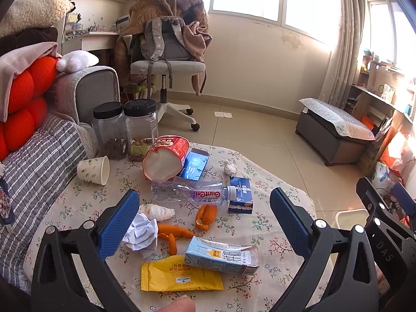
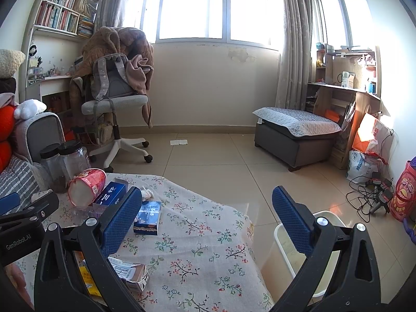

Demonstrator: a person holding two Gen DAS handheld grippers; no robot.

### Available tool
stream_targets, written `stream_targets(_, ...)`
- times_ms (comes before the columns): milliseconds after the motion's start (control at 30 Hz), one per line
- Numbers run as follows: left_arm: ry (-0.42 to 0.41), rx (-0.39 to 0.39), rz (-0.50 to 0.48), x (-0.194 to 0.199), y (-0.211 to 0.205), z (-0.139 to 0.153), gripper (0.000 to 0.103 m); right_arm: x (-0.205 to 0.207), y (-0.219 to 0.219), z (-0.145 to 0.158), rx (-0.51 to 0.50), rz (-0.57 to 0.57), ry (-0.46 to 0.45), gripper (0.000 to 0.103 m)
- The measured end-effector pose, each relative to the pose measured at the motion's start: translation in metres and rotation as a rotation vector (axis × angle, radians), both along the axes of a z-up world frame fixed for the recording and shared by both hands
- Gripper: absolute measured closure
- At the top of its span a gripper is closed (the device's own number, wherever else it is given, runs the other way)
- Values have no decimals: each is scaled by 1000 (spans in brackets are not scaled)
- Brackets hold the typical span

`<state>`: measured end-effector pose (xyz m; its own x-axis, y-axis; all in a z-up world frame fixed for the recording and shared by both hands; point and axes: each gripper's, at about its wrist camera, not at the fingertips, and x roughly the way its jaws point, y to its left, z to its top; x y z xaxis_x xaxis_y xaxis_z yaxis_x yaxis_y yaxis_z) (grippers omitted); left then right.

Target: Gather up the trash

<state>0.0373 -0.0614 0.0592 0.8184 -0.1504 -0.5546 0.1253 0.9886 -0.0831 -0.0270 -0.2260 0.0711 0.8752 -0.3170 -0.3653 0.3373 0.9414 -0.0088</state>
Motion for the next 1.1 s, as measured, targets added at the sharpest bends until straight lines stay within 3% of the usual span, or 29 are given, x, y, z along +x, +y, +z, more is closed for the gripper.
stream_targets(633, 27, -10, 4, 6, 2, -3, 5, -2, 1, -8, 3, 3, 7, 7)
stream_targets(833, 30, -7, 9, 7, 2, -4, 5, 3, -2, -8, 74, 3, 48, 7)
stream_targets(1100, 45, -3, 19, 10, 4, -8, 6, 7, -1, -11, 54, 9, 73, 7)
